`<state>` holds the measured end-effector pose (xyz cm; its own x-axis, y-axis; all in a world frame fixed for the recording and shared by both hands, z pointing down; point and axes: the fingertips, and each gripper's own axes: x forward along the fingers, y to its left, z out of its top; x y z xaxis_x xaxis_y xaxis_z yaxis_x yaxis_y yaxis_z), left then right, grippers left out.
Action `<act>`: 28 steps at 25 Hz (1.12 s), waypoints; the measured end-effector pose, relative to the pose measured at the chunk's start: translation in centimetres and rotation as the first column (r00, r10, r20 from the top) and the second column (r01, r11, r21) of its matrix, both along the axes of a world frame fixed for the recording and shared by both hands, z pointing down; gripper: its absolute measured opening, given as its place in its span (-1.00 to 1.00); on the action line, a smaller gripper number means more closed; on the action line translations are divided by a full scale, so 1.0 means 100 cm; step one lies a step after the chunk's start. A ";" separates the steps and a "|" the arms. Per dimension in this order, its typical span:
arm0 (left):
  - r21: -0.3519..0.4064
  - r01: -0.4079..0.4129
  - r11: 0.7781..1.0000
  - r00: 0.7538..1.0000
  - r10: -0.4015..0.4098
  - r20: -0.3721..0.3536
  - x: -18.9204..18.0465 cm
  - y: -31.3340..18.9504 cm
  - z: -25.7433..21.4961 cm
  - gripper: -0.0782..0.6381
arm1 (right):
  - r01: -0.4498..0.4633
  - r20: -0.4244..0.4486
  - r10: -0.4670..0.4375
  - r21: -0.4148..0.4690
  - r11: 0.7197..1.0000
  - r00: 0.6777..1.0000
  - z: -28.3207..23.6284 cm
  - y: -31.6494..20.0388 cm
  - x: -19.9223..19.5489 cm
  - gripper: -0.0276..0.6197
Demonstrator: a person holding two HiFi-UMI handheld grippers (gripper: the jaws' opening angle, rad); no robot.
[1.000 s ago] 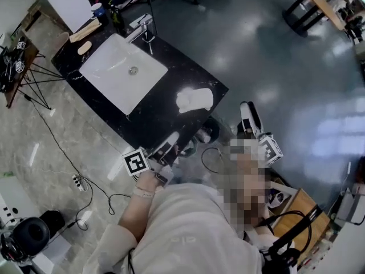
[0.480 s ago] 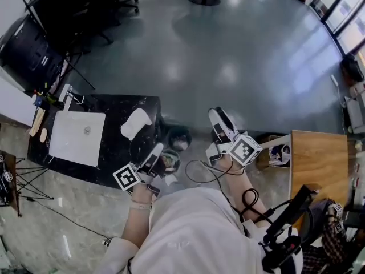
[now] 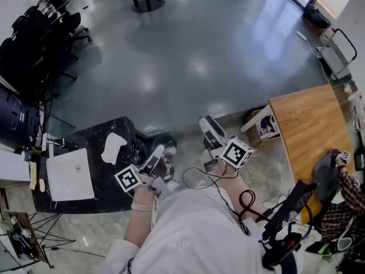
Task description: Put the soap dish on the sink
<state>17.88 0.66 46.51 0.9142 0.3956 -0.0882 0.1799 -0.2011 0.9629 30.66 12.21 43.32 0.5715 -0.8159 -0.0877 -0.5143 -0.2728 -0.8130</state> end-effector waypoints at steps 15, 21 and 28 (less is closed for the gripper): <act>-0.007 -0.179 0.984 0.984 0.179 0.013 0.034 0.081 0.010 -0.52 | -0.094 0.117 0.086 0.064 0.994 0.989 0.037 0.079 -0.020 -0.34; -0.008 -0.168 0.986 0.985 0.168 0.034 0.033 0.106 0.008 -0.52 | -0.085 0.159 0.067 0.112 0.990 0.985 0.036 0.105 -0.020 -0.42; -0.004 -0.148 0.989 0.989 0.148 0.029 0.032 0.100 0.005 -0.52 | -0.070 0.143 0.048 0.149 0.986 0.988 0.028 0.100 -0.014 -0.46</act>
<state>21.12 10.70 47.03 0.8480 0.5262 -0.0630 0.1790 -0.1726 0.9686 29.28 22.24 46.13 0.6337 -0.7633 -0.1257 -0.3803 -0.1659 -0.9099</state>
